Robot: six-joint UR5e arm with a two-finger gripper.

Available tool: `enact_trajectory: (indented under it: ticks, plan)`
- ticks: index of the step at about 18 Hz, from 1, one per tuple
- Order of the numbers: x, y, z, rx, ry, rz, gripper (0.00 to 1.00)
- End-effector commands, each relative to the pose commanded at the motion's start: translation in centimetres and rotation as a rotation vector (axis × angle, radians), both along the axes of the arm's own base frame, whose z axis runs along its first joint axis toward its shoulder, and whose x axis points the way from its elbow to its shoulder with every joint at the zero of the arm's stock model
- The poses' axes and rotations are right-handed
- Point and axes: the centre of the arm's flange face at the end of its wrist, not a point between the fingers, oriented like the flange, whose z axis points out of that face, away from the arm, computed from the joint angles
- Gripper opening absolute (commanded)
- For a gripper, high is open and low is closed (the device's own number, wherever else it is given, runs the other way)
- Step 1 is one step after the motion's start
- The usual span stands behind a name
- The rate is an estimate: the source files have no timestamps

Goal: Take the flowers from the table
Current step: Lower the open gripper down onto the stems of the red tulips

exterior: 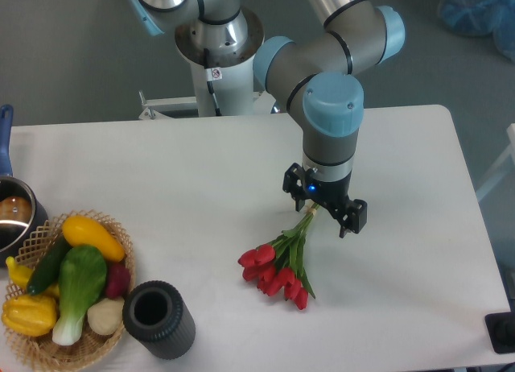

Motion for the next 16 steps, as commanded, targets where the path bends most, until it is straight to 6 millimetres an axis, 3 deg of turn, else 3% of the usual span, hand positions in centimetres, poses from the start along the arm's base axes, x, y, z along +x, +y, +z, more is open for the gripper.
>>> enact_trajectory:
  ticks: [8, 16]
  plan:
    - [0.3, 0.2, -0.4, -0.004, -0.005, 0.002, 1.0]
    - [1.3, -0.8, -3.7, -0.029, -0.051, 0.009, 1.0]
